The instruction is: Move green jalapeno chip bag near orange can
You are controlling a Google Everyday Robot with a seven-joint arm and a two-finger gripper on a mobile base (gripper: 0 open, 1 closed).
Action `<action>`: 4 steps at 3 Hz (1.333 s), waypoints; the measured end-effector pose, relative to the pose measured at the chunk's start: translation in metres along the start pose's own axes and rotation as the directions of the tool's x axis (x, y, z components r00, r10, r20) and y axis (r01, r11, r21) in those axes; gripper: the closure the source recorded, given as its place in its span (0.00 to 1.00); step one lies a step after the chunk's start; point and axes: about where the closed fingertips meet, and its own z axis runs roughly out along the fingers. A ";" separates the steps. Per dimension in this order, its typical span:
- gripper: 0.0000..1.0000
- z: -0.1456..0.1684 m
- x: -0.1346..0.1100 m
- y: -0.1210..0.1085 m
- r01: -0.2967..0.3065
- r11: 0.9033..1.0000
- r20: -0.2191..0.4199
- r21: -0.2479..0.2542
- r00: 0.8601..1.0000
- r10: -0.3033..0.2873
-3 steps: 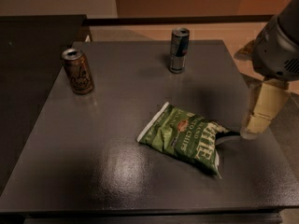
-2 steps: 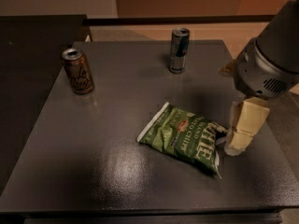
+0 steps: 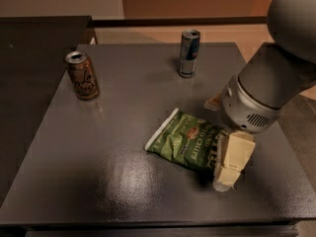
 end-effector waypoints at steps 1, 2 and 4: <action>0.18 0.011 -0.005 0.007 -0.001 1.000 0.002 0.014 1.000 0.001; 0.41 0.014 -0.005 0.010 -0.001 0.997 -0.017 0.071 1.000 0.002; 0.88 0.000 -0.023 0.004 0.026 0.990 -0.018 0.138 1.000 -0.024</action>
Offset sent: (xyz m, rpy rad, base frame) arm -0.0091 0.0103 -0.0164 -0.0600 -0.1357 -0.0541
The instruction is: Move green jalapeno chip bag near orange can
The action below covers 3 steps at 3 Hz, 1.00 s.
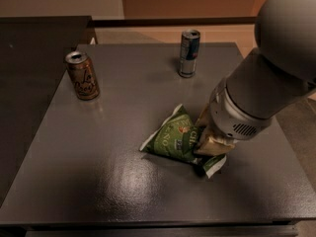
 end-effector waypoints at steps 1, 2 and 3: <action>1.00 -0.010 -0.025 -0.010 0.034 0.999 0.016 0.016 0.999 -0.034; 1.00 -0.014 -0.055 -0.026 0.064 0.998 0.025 0.026 0.998 -0.065; 1.00 -0.014 -0.084 -0.040 0.095 0.995 0.024 0.037 0.995 -0.096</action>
Offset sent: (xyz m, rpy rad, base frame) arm 0.0522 0.0741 0.0493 0.0178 -0.0599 0.0849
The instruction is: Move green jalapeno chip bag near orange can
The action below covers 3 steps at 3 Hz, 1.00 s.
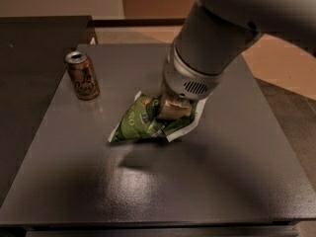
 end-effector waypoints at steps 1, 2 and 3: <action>1.00 0.009 -0.024 -0.019 0.019 1.000 0.000 0.012 1.000 -0.019; 1.00 0.020 -0.046 -0.037 0.014 1.000 0.005 0.028 1.000 -0.014; 1.00 0.029 -0.068 -0.058 -0.008 0.998 0.018 0.058 1.000 0.007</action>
Offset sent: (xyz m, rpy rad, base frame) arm 0.0679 0.0760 0.0014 0.0127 -0.0384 -0.0158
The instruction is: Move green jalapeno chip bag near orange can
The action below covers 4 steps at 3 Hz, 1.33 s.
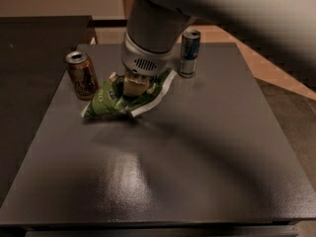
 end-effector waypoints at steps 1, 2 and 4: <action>0.81 0.015 -0.013 -0.014 -0.016 1.000 0.000 0.013 1.000 0.016; 0.58 0.027 -0.018 -0.025 -0.028 0.999 -0.004 0.015 1.000 0.028; 0.12 0.039 -0.019 -0.028 -0.023 1.000 0.001 0.019 1.000 0.023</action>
Offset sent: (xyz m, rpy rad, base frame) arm 0.0512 0.0345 -0.0282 0.0021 0.0106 -0.0491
